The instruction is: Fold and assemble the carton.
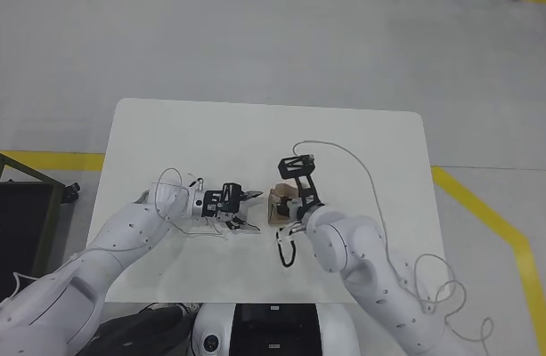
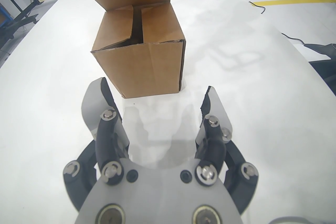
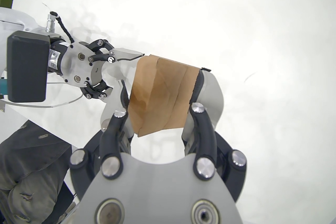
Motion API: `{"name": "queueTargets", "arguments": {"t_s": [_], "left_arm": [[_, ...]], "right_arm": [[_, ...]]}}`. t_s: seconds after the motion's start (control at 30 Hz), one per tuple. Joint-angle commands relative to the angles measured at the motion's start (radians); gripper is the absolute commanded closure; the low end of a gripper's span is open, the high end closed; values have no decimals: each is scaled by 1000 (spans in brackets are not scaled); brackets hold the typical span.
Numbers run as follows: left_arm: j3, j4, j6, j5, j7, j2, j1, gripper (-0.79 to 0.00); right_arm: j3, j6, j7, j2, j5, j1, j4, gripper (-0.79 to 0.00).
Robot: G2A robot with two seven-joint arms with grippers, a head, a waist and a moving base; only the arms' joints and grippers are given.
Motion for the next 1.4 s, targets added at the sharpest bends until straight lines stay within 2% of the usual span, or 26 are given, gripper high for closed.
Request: {"name": "queueTargets", "arguments": {"t_s": [0.0, 0.03, 0.13, 0.3, 0.43, 0.57, 0.77, 1.07, 1.23, 1.37], "left_arm": [[1, 1, 0, -1, 0, -1, -1, -634], [2, 1, -1, 0, -2, -1, -2, -625], [4, 1, -2, -2, -3, -3, -5, -625], [9, 3, -5, -3, -6, -5, -8, -625], [12, 6, -5, -5, -7, -7, -10, -622], [14, 8, -4, -6, -6, -8, -12, -625], [17, 11, -7, -9, -10, -10, -15, -625], [19, 14, -7, -10, -14, -12, -18, -625], [19, 15, -7, -12, -13, -12, -19, -625], [18, 17, -6, -13, -10, -11, -19, -625]], "right_arm": [[8, -3, -1, 0, 6, -4, -3, -413], [13, -3, -2, -1, 12, -8, -5, -385], [26, -19, 1, -1, 52, -19, -13, -391], [50, -48, -6, -1, 106, -37, -23, -465], [68, -51, -10, 1, 104, -43, -29, -468], [85, -45, -9, 2, 99, -44, -30, -416], [105, -59, -4, 1, 156, -48, -30, -394], [113, -52, -8, 2, 141, -52, -18, -357], [113, -52, -10, 0, 148, -48, -1, -302], [98, -54, -7, -2, 141, -37, 16, -296]]}}
